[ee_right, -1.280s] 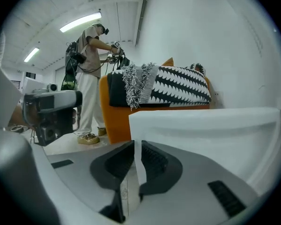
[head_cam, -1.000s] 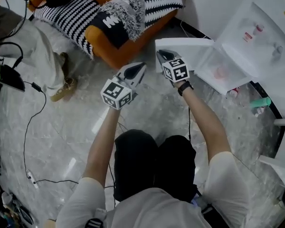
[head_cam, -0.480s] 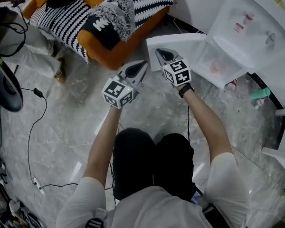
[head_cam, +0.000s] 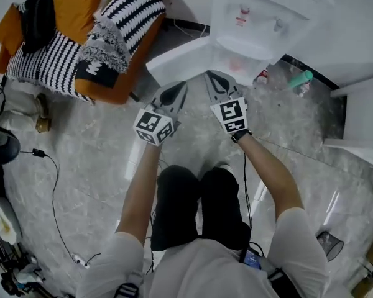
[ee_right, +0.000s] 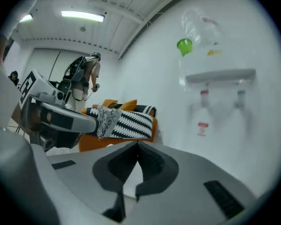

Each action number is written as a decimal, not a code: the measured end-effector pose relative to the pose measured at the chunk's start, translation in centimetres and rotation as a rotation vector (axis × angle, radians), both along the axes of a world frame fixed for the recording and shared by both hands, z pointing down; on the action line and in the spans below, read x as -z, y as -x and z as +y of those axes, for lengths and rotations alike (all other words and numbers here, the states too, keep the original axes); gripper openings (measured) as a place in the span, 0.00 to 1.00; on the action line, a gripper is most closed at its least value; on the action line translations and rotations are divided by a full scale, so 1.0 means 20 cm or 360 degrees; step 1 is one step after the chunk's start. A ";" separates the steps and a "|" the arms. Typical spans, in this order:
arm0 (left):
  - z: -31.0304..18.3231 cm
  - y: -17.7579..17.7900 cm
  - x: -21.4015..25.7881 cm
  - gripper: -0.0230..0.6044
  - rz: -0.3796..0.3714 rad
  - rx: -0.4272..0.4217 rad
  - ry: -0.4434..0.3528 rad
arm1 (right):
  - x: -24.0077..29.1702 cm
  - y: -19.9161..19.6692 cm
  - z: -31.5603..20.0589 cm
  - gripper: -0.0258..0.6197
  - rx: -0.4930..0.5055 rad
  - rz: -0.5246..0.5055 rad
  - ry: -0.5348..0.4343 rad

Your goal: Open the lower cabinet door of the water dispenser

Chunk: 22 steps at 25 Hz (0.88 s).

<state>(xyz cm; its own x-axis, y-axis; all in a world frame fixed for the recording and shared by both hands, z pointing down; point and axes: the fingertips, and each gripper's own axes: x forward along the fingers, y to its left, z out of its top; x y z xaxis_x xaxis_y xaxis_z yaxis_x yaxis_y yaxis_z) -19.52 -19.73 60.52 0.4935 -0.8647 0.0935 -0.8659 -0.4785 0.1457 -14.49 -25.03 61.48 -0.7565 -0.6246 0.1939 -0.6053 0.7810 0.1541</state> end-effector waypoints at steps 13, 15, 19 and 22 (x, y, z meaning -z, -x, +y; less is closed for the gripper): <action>0.30 -0.57 1.51 0.05 -0.0087 -0.0062 0.0008 | 1.53 -0.76 0.58 0.05 -0.0548 -0.0166 0.0165; 0.39 -0.65 1.70 0.05 -0.0130 -0.0080 -0.0011 | 1.70 -0.83 0.69 0.05 -0.0593 -0.0170 0.0195; 0.61 -0.72 1.99 0.05 -0.0076 -0.0074 -0.0009 | 2.04 -1.00 0.87 0.05 -0.0725 -0.0194 0.0167; 0.74 -0.78 2.19 0.05 -0.0061 -0.0087 -0.0032 | 2.25 -1.14 0.96 0.05 -0.0808 -0.0198 0.0133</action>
